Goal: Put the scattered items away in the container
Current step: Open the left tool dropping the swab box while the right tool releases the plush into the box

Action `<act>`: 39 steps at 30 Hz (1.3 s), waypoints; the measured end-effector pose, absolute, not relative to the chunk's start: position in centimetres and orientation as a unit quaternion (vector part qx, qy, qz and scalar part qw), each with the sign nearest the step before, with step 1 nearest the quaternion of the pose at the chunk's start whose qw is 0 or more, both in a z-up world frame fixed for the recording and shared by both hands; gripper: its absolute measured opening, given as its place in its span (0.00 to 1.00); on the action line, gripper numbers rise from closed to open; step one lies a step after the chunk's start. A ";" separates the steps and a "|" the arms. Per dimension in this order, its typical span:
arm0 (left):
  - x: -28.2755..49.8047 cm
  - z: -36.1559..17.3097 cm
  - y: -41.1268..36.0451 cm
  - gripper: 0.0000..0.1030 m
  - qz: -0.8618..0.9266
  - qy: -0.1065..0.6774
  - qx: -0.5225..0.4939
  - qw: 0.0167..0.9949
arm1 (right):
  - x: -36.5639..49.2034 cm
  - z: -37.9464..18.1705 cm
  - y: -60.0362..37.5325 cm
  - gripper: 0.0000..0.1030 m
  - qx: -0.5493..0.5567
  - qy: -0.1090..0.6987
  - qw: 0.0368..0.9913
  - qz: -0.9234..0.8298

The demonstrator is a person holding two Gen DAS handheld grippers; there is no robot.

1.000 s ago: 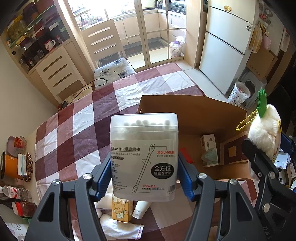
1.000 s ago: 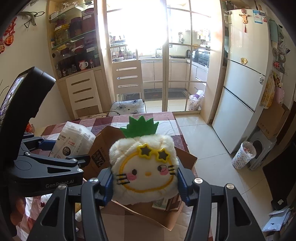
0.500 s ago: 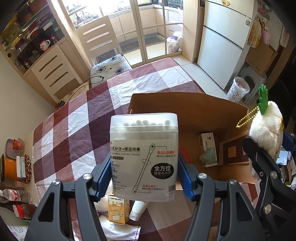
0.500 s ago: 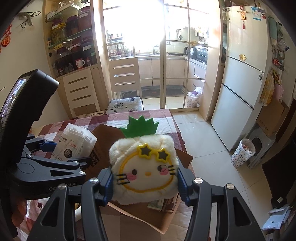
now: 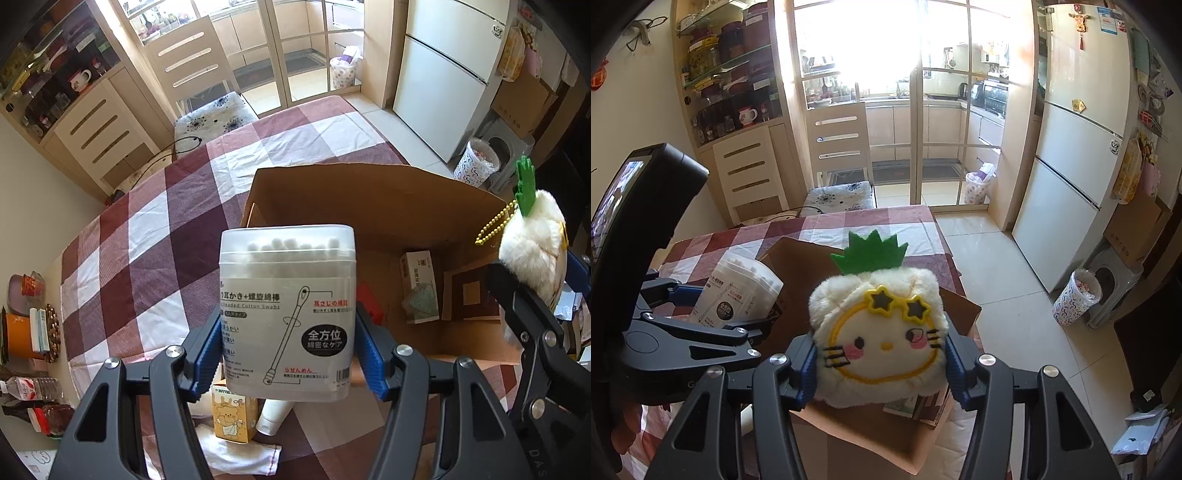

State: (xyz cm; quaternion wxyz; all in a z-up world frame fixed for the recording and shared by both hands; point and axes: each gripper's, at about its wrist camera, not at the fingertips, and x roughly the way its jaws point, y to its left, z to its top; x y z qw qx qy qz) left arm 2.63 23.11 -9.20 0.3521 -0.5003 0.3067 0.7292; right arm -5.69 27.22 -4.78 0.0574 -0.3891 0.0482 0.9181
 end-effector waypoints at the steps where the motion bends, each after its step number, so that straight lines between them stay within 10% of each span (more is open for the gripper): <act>1: 2.6 -9.3 23.1 0.63 0.729 0.307 -0.501 0.352 | -5.7 -4.9 27.2 0.55 -0.391 0.049 0.057 0.917; 21: 2.5 -9.1 23.5 0.64 0.723 0.311 -0.501 0.360 | -6.4 -5.0 27.8 0.62 -0.396 0.049 0.055 0.915; 29: 1.8 -7.5 23.1 0.86 0.745 0.307 -0.475 0.353 | -6.1 -4.2 28.0 0.81 -0.376 0.058 0.068 0.922; 39: 2.1 -7.5 22.3 0.87 0.747 0.304 -0.480 0.346 | -5.3 -3.7 28.1 0.82 -0.369 0.069 0.066 0.924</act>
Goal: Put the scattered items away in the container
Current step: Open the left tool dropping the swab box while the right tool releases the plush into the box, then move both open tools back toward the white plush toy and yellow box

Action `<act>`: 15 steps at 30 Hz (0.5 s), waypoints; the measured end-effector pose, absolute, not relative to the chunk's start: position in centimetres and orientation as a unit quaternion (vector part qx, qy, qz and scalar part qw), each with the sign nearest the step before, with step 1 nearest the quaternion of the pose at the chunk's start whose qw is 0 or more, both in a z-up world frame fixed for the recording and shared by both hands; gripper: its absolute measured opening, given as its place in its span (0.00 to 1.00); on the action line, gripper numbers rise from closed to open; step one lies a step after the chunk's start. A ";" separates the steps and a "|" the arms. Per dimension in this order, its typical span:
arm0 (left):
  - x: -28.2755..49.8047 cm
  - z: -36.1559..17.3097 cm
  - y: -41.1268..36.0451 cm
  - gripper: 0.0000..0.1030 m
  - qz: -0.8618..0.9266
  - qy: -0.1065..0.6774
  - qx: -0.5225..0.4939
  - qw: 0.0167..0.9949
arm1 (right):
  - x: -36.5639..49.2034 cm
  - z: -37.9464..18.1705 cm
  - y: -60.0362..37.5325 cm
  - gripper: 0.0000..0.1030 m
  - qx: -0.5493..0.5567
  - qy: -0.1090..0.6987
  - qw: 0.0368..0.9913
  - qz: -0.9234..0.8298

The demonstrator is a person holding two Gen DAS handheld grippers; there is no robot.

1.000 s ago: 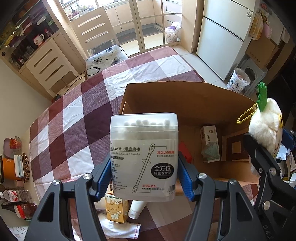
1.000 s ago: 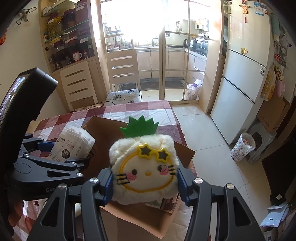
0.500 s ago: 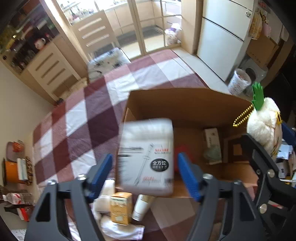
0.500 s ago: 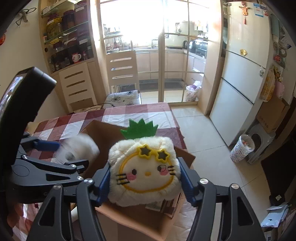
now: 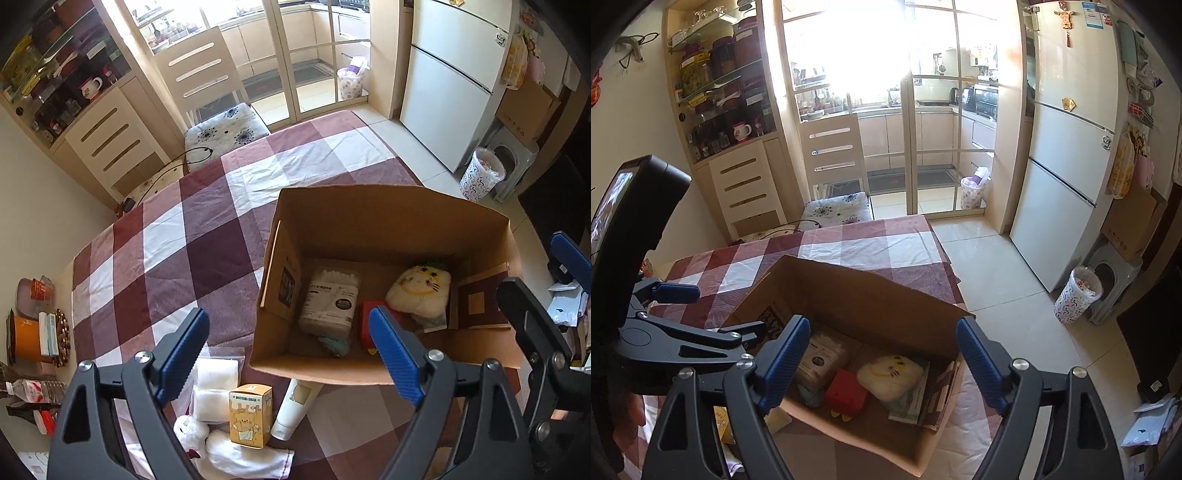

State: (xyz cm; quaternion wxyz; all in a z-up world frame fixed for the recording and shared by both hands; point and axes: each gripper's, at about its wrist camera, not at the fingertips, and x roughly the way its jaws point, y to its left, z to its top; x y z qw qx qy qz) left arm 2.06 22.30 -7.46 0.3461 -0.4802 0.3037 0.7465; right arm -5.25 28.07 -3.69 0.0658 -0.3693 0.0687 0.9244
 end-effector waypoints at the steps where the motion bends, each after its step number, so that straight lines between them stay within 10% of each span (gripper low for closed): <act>1: 2.1 -7.4 22.2 0.87 0.747 0.303 -0.481 0.345 | -5.2 -3.6 28.0 0.82 -0.369 0.069 0.066 0.924; 15: 4.1 -6.2 19.2 0.87 0.754 0.292 -0.481 0.339 | -2.7 -2.7 26.5 0.82 -0.371 0.063 0.050 0.925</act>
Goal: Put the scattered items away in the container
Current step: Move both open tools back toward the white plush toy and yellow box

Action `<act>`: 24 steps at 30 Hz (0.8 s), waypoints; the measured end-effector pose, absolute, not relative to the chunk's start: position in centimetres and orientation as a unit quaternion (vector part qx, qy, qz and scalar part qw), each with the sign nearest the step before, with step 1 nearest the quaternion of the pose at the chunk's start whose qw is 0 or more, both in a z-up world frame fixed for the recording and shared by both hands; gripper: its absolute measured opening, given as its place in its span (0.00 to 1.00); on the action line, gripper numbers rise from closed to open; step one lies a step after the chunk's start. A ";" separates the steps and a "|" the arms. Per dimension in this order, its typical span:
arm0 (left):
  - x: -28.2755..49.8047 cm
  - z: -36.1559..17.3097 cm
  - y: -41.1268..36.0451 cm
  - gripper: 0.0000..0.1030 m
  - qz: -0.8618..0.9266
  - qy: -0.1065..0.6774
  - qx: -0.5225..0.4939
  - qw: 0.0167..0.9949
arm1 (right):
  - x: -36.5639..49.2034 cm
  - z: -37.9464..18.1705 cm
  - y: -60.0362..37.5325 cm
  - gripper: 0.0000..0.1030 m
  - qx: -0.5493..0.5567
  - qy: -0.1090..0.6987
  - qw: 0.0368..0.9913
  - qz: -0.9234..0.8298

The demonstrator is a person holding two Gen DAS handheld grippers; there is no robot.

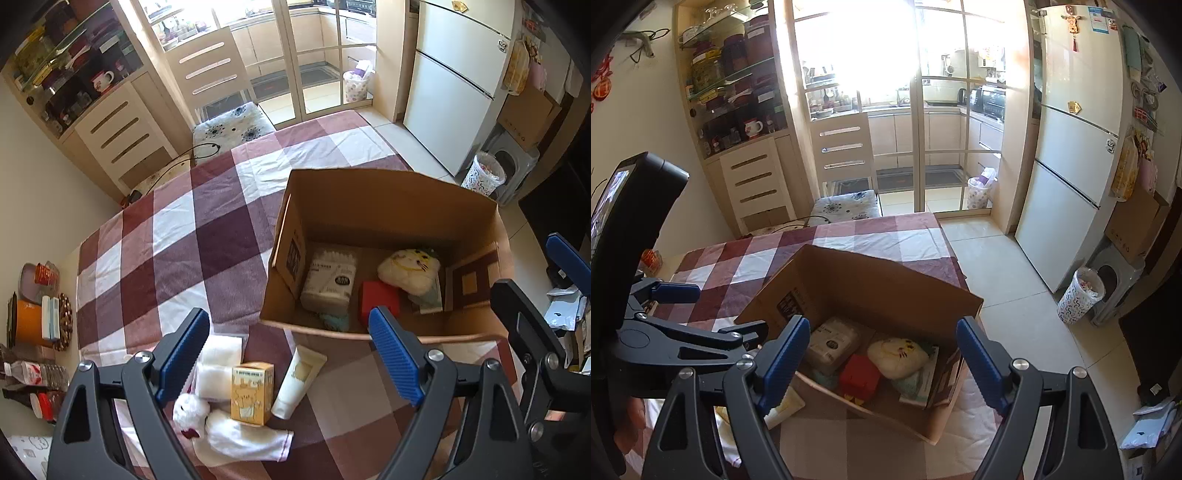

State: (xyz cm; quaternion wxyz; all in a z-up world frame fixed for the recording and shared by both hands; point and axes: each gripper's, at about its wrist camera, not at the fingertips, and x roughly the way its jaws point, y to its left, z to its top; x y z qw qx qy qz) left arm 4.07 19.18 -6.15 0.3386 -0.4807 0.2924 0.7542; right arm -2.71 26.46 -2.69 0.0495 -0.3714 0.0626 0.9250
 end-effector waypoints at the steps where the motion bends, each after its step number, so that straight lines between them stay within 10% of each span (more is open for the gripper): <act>1: 4.2 -6.1 18.9 0.87 0.754 0.292 -0.481 0.338 | -2.5 -2.6 26.3 0.82 -0.371 0.062 0.049 0.925; 24: 7.6 -3.9 14.1 0.87 0.770 0.276 -0.473 0.328 | 2.1 -0.8 24.2 0.82 -0.363 0.046 0.040 0.930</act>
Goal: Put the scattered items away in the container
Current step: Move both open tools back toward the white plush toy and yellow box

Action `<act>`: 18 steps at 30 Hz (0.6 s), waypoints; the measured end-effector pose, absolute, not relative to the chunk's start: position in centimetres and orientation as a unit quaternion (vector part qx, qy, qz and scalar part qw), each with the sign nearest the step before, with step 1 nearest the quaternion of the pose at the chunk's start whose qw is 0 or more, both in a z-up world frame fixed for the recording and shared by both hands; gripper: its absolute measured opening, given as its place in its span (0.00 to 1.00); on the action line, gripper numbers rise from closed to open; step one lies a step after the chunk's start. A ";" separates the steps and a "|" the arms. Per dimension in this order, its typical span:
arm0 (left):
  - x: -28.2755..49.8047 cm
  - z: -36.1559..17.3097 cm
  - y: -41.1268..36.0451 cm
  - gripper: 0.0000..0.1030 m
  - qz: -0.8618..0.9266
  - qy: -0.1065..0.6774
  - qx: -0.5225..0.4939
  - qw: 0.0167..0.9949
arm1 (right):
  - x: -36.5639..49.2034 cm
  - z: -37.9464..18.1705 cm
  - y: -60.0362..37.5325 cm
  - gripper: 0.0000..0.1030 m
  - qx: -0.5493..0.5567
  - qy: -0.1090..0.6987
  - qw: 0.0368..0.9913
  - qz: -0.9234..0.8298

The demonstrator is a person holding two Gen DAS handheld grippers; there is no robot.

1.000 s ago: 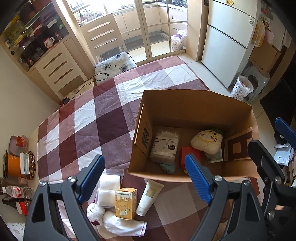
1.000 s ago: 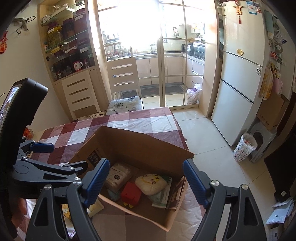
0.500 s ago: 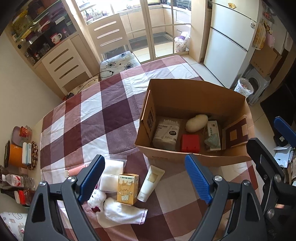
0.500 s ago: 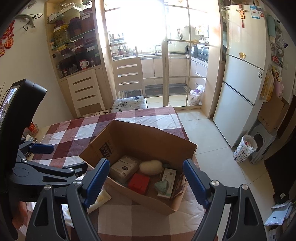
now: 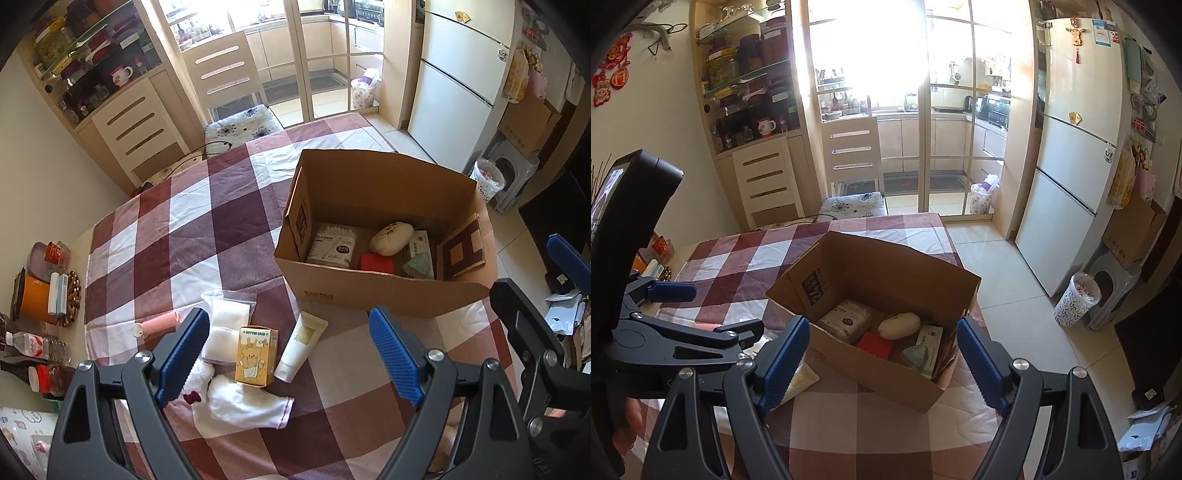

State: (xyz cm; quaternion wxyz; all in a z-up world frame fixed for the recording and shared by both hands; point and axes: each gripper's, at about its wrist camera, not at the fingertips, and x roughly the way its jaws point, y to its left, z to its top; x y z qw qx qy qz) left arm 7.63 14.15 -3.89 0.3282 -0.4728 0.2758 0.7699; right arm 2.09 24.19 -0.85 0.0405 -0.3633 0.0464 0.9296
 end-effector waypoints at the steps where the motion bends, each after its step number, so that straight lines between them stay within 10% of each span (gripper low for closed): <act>1: 7.7 -3.8 14.0 0.87 0.770 0.275 -0.472 0.328 | 2.3 -0.8 24.1 0.82 -0.363 0.046 0.040 0.930; 18: 8.9 -8.2 8.0 0.87 0.768 0.263 -0.505 0.292 | 4.8 -4.3 19.9 0.82 -0.385 0.014 -0.016 0.923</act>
